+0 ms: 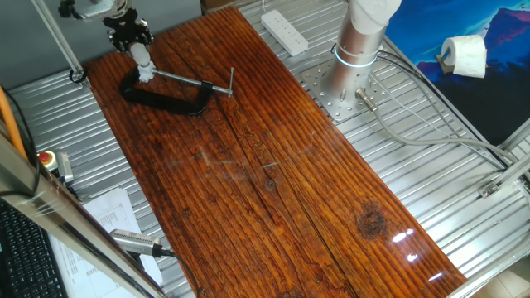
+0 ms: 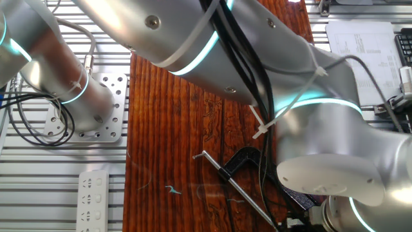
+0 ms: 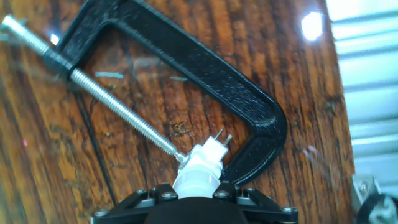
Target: Take out the light bulb by rotating it
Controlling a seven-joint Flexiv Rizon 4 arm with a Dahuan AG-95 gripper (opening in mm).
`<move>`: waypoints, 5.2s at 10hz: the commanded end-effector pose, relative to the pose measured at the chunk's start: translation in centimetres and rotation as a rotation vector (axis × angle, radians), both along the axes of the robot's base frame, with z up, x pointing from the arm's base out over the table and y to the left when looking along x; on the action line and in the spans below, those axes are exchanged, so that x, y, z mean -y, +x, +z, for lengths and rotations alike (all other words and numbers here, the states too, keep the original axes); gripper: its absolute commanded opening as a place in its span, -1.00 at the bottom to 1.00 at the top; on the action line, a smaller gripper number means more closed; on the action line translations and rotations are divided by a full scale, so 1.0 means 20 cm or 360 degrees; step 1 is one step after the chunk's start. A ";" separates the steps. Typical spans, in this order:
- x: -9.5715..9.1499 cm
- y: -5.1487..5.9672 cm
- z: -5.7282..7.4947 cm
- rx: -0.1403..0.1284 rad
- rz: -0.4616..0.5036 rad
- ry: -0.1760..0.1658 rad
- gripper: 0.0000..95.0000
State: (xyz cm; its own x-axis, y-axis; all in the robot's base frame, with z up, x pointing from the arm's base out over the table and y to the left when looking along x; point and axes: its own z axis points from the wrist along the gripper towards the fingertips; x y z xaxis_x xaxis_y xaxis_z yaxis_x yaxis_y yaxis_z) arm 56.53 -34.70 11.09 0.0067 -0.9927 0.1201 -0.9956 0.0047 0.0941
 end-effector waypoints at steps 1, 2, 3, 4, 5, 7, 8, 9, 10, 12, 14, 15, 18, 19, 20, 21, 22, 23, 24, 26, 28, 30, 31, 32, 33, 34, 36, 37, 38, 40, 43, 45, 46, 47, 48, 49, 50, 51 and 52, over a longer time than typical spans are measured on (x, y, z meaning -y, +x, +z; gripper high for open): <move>-0.01 0.00 -0.02 -0.0017 0.0202 0.0002 -1.00; -0.01 0.00 -0.02 -0.0014 0.0239 0.0003 -1.00; -0.01 0.00 -0.02 -0.0015 0.0281 0.0001 -1.00; -0.01 0.00 -0.02 -0.0020 0.0322 0.0005 -1.00; -0.02 0.00 -0.03 -0.0023 0.0366 0.0005 -1.00; -0.02 -0.01 -0.03 -0.0019 0.0403 0.0005 -1.00; -0.02 -0.03 -0.04 0.0009 0.0459 0.0005 -1.00; -0.02 -0.03 -0.04 0.0023 0.0479 0.0003 -0.60; -0.02 -0.03 -0.04 0.0026 0.0484 0.0005 -0.60; -0.02 -0.03 -0.04 0.0047 0.0489 0.0004 -0.60; -0.02 -0.02 -0.04 0.0056 0.0494 0.0010 -0.20; -0.02 -0.02 -0.04 0.0045 0.0492 0.0013 -0.20; -0.02 -0.02 -0.03 0.0037 0.0462 0.0006 0.20; -0.02 -0.01 -0.02 0.0025 0.0419 0.0005 0.20; -0.02 0.00 -0.01 0.0034 0.0391 0.0012 0.60; -0.02 0.02 0.00 0.0038 0.0358 0.0015 0.60; -0.03 0.03 0.01 0.0041 0.0326 0.0019 0.60; -0.03 0.06 0.02 0.0049 0.0235 0.0036 0.60; -0.03 0.07 0.03 0.0059 0.0133 0.0028 0.60; -0.03 0.08 0.05 0.0097 -0.0277 0.0015 0.60; -0.03 0.08 0.05 0.0123 -0.0560 -0.0004 0.60; -0.02 0.08 0.05 0.0148 -0.0825 -0.0035 0.60; -0.02 0.08 0.05 0.0142 -0.0910 -0.0031 0.20; -0.02 0.08 0.04 0.0132 -0.0947 -0.0020 0.20; -0.02 0.08 0.03 0.0111 -0.0987 0.0005 0.20; -0.02 0.08 0.03 0.0104 -0.0999 0.0001 0.20; -0.02 0.07 0.03 0.0085 -0.1021 -0.0001 0.20; -0.02 0.07 0.03 0.0081 -0.1040 0.0001 0.20; -0.02 0.07 0.02 0.0072 -0.1051 0.0005 0.20; -0.01 0.05 0.02 0.0050 -0.1066 0.0016 0.20; 0.01 0.01 0.01 0.0052 -0.1079 0.0018 0.20; 0.01 0.01 0.01 0.0046 -0.1060 0.0016 0.20; 0.02 0.01 0.01 0.0046 -0.1059 0.0017 0.20; 0.02 0.01 0.01 0.0048 -0.1064 0.0015 0.20; 0.02 0.01 0.01 0.0050 -0.1068 0.0016 0.20; 0.02 0.01 0.01 0.0052 -0.1071 0.0017 -0.20; 0.02 0.01 0.01 0.0052 -0.1072 0.0016 -0.20; 0.02 0.01 0.01 0.0052 -0.1074 0.0015 -0.20; 0.02 0.01 0.01 0.0039 -0.1083 0.0013 -0.20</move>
